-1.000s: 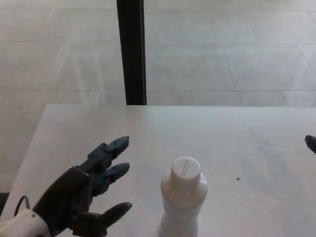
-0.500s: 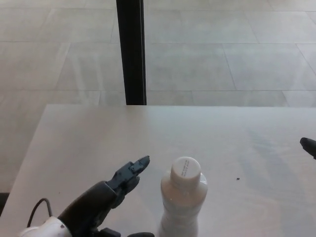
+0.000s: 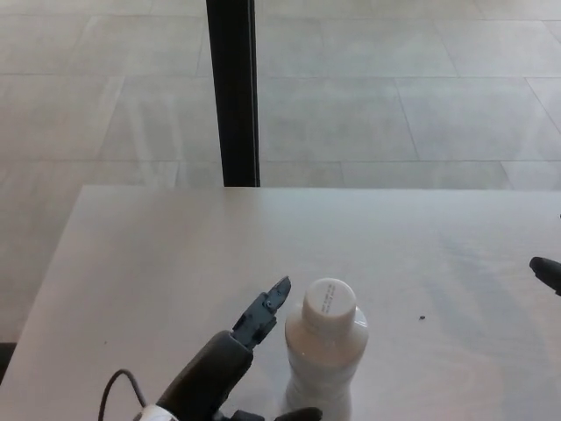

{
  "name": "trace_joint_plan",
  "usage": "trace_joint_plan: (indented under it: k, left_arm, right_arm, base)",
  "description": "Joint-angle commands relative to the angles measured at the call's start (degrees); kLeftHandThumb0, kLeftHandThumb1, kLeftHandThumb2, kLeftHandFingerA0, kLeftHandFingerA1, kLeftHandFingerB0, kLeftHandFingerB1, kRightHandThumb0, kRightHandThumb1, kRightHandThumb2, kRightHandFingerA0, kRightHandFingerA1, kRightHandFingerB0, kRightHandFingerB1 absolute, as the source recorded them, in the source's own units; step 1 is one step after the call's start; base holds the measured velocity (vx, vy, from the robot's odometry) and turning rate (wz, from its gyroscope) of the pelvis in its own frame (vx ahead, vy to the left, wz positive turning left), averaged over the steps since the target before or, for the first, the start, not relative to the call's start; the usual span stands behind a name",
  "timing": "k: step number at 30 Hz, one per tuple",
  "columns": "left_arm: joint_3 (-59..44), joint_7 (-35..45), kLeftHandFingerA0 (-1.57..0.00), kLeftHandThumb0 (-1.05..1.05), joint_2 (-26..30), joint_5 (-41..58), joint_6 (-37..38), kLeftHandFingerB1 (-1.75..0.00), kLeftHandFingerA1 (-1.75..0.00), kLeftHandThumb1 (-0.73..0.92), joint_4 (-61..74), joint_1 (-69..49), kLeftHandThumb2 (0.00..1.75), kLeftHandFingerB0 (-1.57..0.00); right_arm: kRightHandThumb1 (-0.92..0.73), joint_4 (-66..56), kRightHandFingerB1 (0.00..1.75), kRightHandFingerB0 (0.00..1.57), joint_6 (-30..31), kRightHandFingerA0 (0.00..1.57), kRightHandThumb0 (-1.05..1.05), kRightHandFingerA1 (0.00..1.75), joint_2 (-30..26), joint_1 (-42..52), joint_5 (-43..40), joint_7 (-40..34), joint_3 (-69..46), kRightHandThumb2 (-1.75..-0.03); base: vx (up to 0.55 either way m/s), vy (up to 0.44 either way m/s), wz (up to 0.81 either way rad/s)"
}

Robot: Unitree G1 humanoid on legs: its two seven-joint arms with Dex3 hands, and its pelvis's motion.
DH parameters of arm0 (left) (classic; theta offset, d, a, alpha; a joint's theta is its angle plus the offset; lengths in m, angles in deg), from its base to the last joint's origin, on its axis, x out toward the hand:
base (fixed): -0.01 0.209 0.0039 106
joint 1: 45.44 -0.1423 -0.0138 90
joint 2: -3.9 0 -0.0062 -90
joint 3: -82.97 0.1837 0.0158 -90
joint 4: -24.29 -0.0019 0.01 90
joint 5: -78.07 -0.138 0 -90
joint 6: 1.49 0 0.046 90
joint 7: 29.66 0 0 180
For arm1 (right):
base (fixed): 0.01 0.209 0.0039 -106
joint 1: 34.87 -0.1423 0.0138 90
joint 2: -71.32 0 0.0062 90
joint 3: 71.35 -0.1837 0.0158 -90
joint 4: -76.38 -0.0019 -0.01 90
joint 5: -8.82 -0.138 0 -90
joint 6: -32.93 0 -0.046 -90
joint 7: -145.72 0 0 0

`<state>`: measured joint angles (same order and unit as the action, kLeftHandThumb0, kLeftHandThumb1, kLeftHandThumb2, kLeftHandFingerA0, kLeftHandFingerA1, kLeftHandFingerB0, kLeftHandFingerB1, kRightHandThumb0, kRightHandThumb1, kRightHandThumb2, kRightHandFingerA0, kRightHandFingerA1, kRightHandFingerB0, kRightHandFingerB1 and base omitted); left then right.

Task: The robot uses its left hand to to lift the bottle kept on the middle of the desk and tilts it towards its right hand. It then uses its right hand to rotate its cap to open it and places the bottle and cap back on the desk

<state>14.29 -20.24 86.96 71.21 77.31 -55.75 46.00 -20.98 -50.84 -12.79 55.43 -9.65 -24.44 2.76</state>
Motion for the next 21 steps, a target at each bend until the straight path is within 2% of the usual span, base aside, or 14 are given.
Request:
trace_joint_plan:
  k: [1, 3, 7, 8, 9, 11, 12, 13, 14, 15, 17, 18, 21]
  left_arm:
    - [-2.16, -10.30, 0.00, -1.04, -5.88, -4.13, 1.88, 0.00, 0.00, 0.60, -3.43, -1.19, 0.59, 0.00]
    - [-2.72, -11.19, 0.00, -1.04, -8.69, -3.31, 0.50, 0.00, 0.00, 0.56, -2.96, -1.28, 0.59, 0.00]
    - [-3.06, -11.41, 0.00, -1.03, -12.37, -2.22, 3.27, 0.00, 0.00, 0.55, -4.28, -1.43, 0.58, 0.00]
    - [-2.43, -11.38, 0.00, -0.96, -13.92, -1.80, 4.63, 0.00, -0.14, 0.56, -5.42, -1.18, 1.02, 0.00]
    - [-2.60, -11.30, 0.00, -0.96, -14.11, -1.91, 4.86, 0.00, -0.14, 0.56, -5.45, -1.26, 1.02, 0.00]
    - [-1.11, -10.15, 0.00, -0.96, -14.69, -2.25, 3.94, -0.01, -0.16, 0.57, -5.66, -1.46, 1.00, 0.00]
    - [-0.53, -10.22, 0.00, -0.94, -14.63, -2.85, 4.73, -0.06, -0.22, 0.54, -6.23, -1.45, 0.98, 0.00]
    - [-0.11, -10.08, 0.00, -0.99, -14.77, -2.92, 4.73, 0.00, 0.00, 0.44, -6.57, -1.37, 0.75, 0.00]
    - [0.02, -10.23, 0.00, -0.98, -14.65, -3.12, 5.49, 0.00, 0.00, 0.43, -7.12, -1.20, 0.75, 0.00]
    - [0.21, -10.36, 0.00, -0.96, -14.76, -3.18, 5.72, 0.00, 0.00, 0.51, -7.50, -1.07, 0.57, 0.00]
    - [0.31, -10.58, 0.00, -0.96, -14.88, -3.16, 6.02, 0.00, 0.00, 0.51, -7.70, -1.05, 0.57, 0.00]
    - [0.15, -9.42, 0.00, -0.89, -14.99, -1.92, 7.11, -0.05, -0.20, 0.53, -8.63, -0.64, 0.98, 0.00]
    - [0.59, -8.18, 0.00, -0.92, -14.97, -1.38, 9.20, 0.00, -0.12, 0.57, -9.59, -0.06, 0.97, 0.00]
  right_arm:
    - [-0.82, -0.55, 0.30, 0.32, 1.20, 0.37, -0.79, 0.52, 0.70, 1.27, -2.02, -0.74, -1.95, -0.65]
    - [-0.82, -0.86, 0.30, 0.31, 1.37, 0.36, -0.79, 0.51, 0.77, 1.43, -1.53, -0.72, -1.71, -0.65]
    - [-0.82, -1.18, 0.30, 0.31, 1.43, 0.39, -0.79, 0.52, 1.06, 1.64, -1.09, -0.66, -1.40, -0.65]
    - [-0.82, -1.19, 0.31, 0.32, 0.96, 0.39, -0.80, 0.53, 1.11, 1.84, -0.66, -0.51, -1.16, -0.65]
    - [-0.82, -1.25, 0.31, 0.32, 0.94, 0.39, -0.80, 0.53, 1.22, 1.81, -0.55, -0.55, -0.97, -0.65]
    - [-0.82, -1.57, 0.30, 0.32, 0.87, 0.39, -0.80, 0.53, 1.51, 2.17, -0.35, -0.49, -0.46, -0.65]
    - [-0.82, -1.64, 0.30, 0.31, 0.44, 0.38, -0.80, 0.54, 1.41, 2.32, -0.09, -0.20, -0.23, -0.65]
    - [-0.82, -1.81, 0.31, 0.31, 0.42, 0.38, -0.80, 0.53, 1.39, 2.44, 0.57, -0.65, -0.02, -0.65]
    - [-0.82, -1.80, 0.31, 0.32, 0.42, 0.38, -0.80, 0.54, 1.53, 2.21, 0.46, -0.66, 0.10, -0.65]
    - [-0.82, -1.73, 0.31, 0.32, 0.27, 0.38, -0.79, 0.54, 1.52, 2.21, 0.57, -0.68, 0.11, -0.65]
    - [-0.82, -1.87, 0.31, 0.32, 0.36, 0.38, -0.79, 0.54, 1.37, 2.12, 0.65, -0.69, 0.13, -0.65]
    - [-0.82, -2.08, 0.31, 0.32, 0.45, 0.38, -0.79, 0.55, 1.38, 2.08, 0.60, -0.80, 0.09, -0.65]
    - [-0.82, -2.05, 0.30, 0.30, 0.39, 0.38, -0.80, 0.54, 0.78, 2.03, 1.39, -0.71, 0.33, -0.65]
  base:
    - [0.00, 0.000, 0.00]
    - [0.00, 0.000, 0.00]
    - [0.00, 0.000, 0.00]
    - [0.00, 0.000, 0.00]
    - [0.00, 0.000, 0.00]
    - [0.00, 0.000, 0.00]
    - [0.00, 0.000, 0.00]
    - [0.00, 0.000, 0.00]
    - [0.00, 0.000, 0.00]
    - [0.00, 0.000, 0.00]
    - [0.00, 0.000, 0.00]
    - [0.00, 0.000, 0.00]
    - [0.00, 0.000, 0.00]
